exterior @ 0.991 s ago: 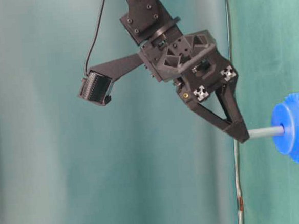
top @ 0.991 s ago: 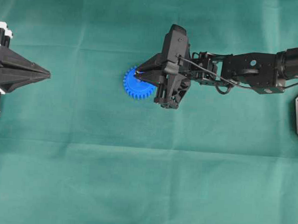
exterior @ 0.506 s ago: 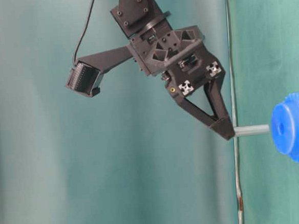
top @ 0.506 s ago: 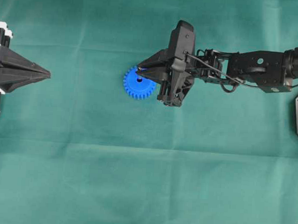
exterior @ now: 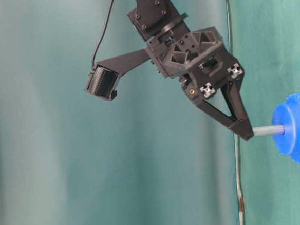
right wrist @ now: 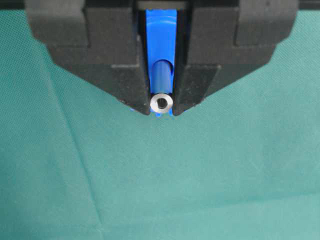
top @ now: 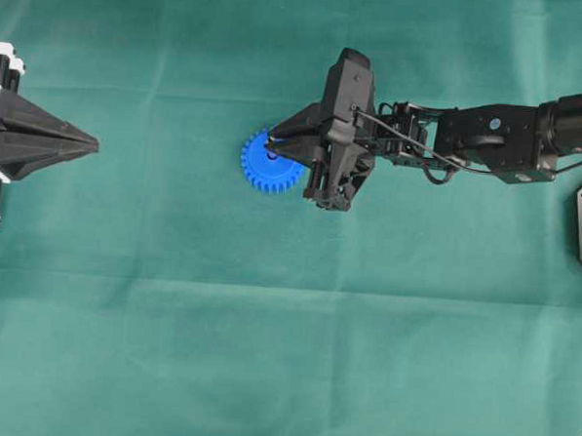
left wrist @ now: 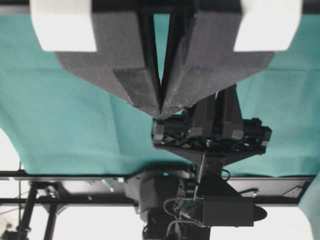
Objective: Insert the shaft placed at a random location into the center hole of the medium gear at another random location.
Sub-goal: 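Lower the shaft with the right gripper into the gear's center hole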
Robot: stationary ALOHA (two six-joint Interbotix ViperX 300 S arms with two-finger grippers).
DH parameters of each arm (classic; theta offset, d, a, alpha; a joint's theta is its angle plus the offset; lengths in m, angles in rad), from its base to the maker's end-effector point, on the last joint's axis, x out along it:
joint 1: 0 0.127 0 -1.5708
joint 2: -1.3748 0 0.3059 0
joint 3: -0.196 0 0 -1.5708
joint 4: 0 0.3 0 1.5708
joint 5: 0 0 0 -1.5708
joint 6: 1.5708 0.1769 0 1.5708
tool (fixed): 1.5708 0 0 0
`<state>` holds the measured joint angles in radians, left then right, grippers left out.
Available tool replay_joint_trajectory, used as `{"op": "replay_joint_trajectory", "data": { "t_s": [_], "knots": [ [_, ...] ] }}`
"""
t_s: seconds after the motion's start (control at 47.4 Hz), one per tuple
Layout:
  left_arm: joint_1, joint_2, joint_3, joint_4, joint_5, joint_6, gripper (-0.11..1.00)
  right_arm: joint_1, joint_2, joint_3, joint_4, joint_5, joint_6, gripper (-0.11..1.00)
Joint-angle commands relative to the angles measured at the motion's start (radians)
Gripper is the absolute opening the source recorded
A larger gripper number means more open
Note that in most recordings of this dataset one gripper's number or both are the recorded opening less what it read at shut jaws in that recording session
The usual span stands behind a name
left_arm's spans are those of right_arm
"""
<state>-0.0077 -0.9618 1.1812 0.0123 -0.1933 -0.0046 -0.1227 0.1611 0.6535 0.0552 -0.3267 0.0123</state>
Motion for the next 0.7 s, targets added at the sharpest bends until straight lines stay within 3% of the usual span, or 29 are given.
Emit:
{"op": "replay_joint_trajectory", "data": {
  "t_s": [0.0, 0.675],
  "knots": [
    [0.000, 0.009, -0.026, 0.002, -0.005, 0.000, 0.00, -0.002, -0.012, -0.011, 0.005, -0.014, -0.006, 0.13],
    [0.002, 0.008, -0.025, 0.002, -0.005, 0.000, 0.00, 0.011, 0.069, -0.031, 0.005, -0.020, -0.006, 0.13]
  ]
}}
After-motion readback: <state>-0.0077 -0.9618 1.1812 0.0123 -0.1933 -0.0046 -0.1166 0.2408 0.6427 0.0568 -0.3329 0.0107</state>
